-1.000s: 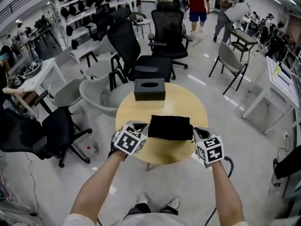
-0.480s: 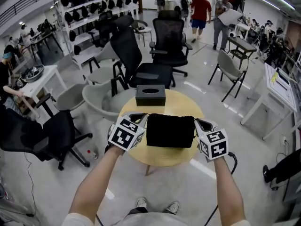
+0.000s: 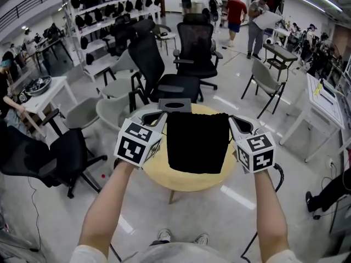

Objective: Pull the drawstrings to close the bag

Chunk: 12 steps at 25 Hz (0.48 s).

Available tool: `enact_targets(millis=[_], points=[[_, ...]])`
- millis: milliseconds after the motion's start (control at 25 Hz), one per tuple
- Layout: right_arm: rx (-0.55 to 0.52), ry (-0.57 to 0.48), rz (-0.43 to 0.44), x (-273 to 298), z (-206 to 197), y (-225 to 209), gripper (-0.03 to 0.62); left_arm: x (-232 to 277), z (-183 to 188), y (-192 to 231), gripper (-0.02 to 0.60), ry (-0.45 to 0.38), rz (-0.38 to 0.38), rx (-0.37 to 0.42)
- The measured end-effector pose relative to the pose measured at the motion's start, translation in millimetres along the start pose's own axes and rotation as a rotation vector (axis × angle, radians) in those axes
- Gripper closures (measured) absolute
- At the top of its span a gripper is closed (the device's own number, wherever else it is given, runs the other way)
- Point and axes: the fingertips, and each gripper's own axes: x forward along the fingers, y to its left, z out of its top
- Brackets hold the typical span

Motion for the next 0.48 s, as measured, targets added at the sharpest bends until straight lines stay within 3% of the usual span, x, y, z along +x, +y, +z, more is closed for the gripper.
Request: enact_targets(millis=[480], points=[[-0.015, -0.088, -0.012, -12.6, 39.1, -1.4, 0.589, -33.2, 45.2, 22.4, 0.574, -0.124, 0.125, -0.009]])
